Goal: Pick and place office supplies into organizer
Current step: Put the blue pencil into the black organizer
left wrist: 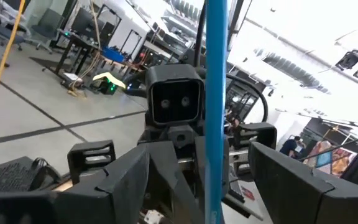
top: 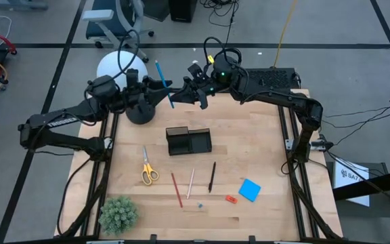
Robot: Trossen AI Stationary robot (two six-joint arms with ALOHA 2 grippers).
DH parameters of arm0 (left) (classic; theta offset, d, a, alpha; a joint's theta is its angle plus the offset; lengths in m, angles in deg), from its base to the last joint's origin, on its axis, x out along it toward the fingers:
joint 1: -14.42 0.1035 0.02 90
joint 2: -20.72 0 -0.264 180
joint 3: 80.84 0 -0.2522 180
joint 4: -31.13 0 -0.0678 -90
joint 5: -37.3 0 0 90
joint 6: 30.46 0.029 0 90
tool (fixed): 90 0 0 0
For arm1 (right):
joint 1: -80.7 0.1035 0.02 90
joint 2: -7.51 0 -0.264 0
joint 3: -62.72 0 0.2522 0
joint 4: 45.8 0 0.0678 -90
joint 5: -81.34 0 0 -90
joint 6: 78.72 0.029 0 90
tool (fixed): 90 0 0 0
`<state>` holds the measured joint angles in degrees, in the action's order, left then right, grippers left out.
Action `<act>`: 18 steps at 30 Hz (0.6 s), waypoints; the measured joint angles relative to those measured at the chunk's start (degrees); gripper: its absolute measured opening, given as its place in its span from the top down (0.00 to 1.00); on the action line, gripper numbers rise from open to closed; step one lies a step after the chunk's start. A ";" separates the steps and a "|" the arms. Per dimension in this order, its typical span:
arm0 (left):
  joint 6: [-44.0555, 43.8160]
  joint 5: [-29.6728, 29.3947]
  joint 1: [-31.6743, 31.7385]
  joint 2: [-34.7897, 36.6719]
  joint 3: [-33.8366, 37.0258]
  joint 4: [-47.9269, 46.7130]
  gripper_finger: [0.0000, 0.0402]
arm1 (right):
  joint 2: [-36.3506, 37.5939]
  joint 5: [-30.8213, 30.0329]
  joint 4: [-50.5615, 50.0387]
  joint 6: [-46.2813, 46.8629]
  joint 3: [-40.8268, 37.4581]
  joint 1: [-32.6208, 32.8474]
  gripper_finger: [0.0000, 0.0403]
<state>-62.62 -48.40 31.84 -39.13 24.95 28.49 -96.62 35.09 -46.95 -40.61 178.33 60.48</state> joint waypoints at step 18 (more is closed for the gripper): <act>-2.47 1.83 3.00 -0.86 0.00 1.95 0.80 | -0.07 -0.24 -0.03 -0.12 0.00 -0.07 0.97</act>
<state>-65.09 -46.57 34.84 -39.99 24.95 30.44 -96.69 34.85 -46.98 -40.72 178.33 60.41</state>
